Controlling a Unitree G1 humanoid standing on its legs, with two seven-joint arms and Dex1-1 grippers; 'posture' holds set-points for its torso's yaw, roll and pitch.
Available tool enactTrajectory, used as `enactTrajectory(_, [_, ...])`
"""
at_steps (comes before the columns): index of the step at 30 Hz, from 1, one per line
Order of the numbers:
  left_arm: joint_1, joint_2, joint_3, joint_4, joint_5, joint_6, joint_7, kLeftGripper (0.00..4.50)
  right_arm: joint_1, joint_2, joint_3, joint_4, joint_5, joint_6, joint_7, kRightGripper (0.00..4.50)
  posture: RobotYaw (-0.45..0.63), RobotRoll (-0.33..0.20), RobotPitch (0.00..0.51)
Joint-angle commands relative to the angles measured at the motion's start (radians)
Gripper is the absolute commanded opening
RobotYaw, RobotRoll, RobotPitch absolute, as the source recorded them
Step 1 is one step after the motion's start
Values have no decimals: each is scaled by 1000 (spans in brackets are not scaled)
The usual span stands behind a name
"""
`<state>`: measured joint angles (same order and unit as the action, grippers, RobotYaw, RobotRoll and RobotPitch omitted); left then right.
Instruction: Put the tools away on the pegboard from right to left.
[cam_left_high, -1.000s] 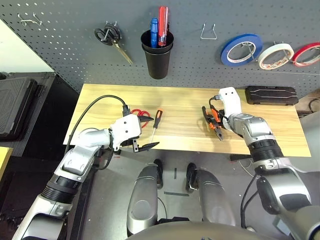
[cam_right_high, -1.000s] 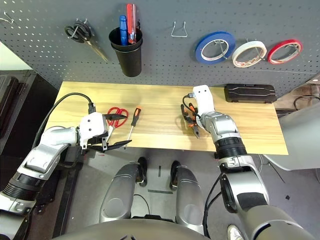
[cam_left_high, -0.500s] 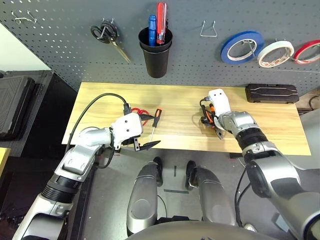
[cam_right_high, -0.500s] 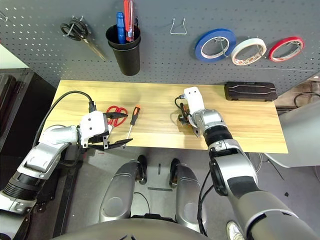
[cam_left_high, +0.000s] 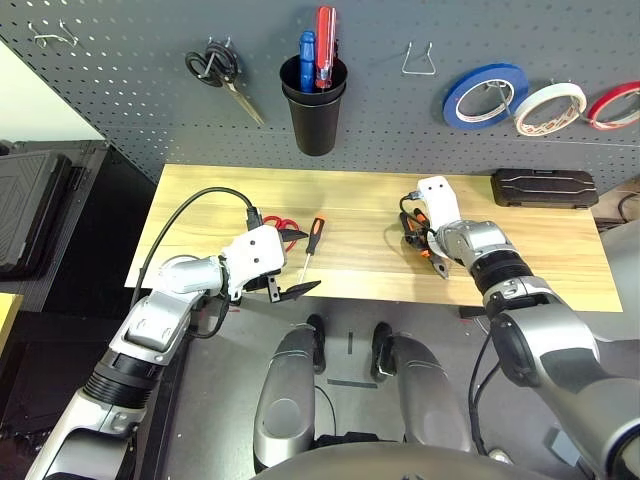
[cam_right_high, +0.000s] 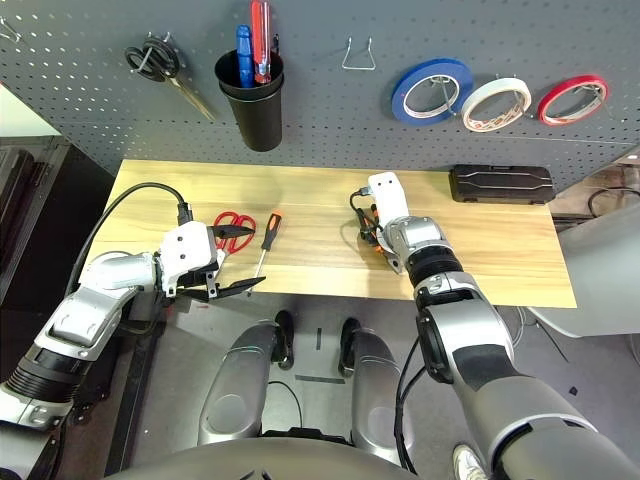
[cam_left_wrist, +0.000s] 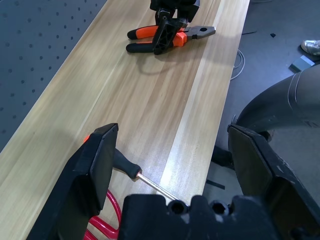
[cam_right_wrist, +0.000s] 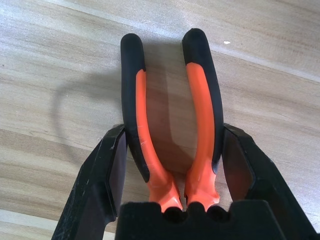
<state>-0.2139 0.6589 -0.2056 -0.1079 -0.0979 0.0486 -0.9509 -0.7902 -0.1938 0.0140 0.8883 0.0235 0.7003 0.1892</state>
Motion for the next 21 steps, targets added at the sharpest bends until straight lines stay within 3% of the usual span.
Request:
enactTrajectory(1, [7,-4,-17,7,16,-13,-6,4500,70,-16,8,-17,-19,26,-6,3080,195,0,321])
enactTrajectory(15, [25,2,16,22,15,-38,12,4500,237,-108,-22,-606,29,74,72,3080,186,0,291])
enactTrajectory(21, [42,-75,100,-63,-142,62,51,4500,323,-158,-42,-835,69,-83,164,3080,171,0,280])
